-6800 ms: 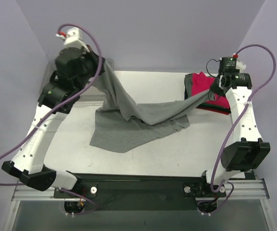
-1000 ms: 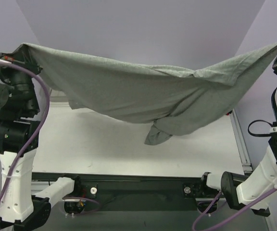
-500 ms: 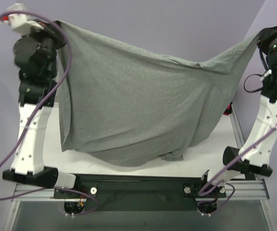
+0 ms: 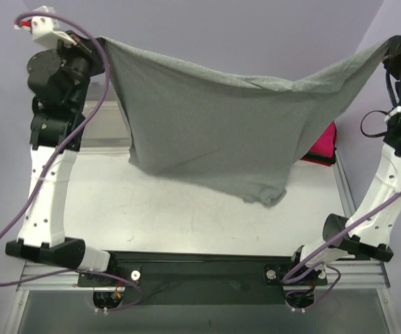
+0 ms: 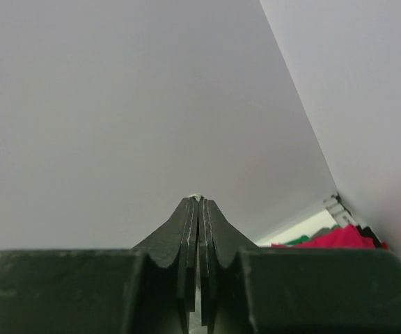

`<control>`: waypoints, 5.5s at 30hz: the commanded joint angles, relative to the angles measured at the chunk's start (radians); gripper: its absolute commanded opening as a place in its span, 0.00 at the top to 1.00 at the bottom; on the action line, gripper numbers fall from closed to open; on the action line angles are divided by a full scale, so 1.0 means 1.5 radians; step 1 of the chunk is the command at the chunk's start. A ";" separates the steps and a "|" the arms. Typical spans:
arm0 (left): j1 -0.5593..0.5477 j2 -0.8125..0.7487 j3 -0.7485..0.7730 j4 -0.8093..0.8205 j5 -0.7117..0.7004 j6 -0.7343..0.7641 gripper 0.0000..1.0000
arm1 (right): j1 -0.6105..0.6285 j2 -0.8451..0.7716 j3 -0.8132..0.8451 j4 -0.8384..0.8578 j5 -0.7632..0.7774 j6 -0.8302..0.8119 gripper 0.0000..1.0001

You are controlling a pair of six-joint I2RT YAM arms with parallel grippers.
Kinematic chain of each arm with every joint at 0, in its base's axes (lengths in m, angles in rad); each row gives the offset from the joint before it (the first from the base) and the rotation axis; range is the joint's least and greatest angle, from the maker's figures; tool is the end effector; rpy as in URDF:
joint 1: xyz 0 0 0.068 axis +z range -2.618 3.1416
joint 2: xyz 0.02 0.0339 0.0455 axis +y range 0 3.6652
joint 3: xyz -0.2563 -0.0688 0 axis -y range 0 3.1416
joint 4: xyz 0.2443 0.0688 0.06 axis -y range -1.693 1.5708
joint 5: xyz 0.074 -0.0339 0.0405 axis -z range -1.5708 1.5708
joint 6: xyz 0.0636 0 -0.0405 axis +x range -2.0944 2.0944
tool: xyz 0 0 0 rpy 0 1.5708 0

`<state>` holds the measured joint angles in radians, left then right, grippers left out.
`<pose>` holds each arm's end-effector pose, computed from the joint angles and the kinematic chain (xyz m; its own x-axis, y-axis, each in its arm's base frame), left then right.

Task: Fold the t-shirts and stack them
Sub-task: Flatten out the tshirt, then grap the side of the flattened tshirt closest away from the robot with both arms

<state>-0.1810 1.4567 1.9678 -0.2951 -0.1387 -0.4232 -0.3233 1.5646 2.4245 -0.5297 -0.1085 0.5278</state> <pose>0.3049 -0.0469 0.5693 0.1736 -0.4453 -0.8784 0.1280 0.8946 -0.4282 0.2508 -0.0768 0.6386 0.3757 0.4021 -0.8349 0.0341 0.8943 0.4461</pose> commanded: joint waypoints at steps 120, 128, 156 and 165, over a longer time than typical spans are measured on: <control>-0.082 0.311 -0.457 -0.111 0.022 -0.071 0.03 | 0.199 0.242 -0.757 -0.033 0.044 0.034 0.01; -0.084 0.335 -0.408 -0.120 -0.007 -0.056 0.03 | 0.197 0.317 -0.647 -0.067 0.043 0.013 0.01; -0.134 0.098 -0.594 -0.140 -0.008 -0.117 0.03 | 0.293 0.124 -0.831 -0.077 -0.022 -0.035 0.01; -0.083 0.157 -0.643 -0.087 0.036 -0.149 0.03 | 0.292 0.182 -0.828 -0.069 -0.027 -0.027 0.01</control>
<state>-0.3492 1.6638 1.0138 -0.4808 -0.1120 -0.6163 0.1184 1.8004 1.1545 -0.6033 -0.1406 0.4747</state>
